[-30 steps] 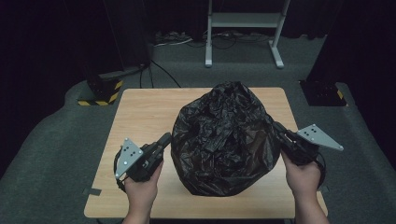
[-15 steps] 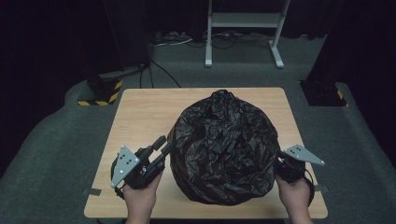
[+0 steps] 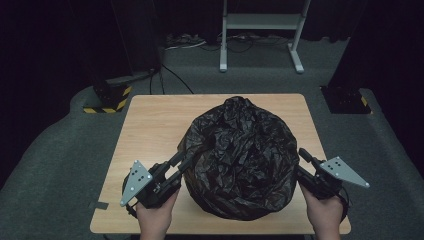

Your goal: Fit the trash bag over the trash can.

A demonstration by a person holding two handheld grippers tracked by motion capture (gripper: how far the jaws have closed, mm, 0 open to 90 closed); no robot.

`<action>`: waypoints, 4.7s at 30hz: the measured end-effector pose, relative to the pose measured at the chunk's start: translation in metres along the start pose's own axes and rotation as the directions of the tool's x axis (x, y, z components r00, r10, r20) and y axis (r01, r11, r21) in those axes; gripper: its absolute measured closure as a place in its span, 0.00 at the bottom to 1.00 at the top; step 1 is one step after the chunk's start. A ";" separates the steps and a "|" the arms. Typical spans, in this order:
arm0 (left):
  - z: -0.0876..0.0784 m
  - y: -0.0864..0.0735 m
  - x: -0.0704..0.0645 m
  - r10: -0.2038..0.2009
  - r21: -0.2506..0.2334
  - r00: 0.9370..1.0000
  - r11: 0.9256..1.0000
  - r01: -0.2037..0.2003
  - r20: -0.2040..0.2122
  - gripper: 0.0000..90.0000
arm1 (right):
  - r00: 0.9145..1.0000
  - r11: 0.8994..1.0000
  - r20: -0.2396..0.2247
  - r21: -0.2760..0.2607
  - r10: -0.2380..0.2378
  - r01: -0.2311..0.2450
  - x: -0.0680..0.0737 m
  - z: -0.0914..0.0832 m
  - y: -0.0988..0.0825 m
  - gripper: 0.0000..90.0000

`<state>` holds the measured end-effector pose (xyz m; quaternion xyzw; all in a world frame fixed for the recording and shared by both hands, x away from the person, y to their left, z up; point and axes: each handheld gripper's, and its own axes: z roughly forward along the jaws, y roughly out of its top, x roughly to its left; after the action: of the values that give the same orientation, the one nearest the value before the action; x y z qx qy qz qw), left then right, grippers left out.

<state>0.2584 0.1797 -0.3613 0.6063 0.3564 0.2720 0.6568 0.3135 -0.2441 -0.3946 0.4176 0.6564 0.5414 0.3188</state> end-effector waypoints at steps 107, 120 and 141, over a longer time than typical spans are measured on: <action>0.027 -0.077 0.001 0.022 0.225 0.998 0.974 -0.008 -0.060 0.91 | 0.999 0.996 0.005 -0.080 -0.037 0.037 0.022 -0.026 0.053 1.00; 0.024 -0.080 -0.002 0.030 0.227 0.996 0.974 -0.011 -0.082 0.77 | 0.998 0.995 0.051 -0.093 0.028 -0.023 0.007 -0.038 0.030 0.78; 0.022 -0.082 -0.002 0.035 0.223 0.994 0.975 -0.010 -0.107 0.77 | 1.000 0.996 0.004 -0.084 -0.008 0.008 0.029 -0.029 0.052 1.00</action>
<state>0.2680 0.1552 -0.4421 0.6640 0.4136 0.2708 0.5610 0.2857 -0.2273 -0.3365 0.4024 0.6340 0.5664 0.3396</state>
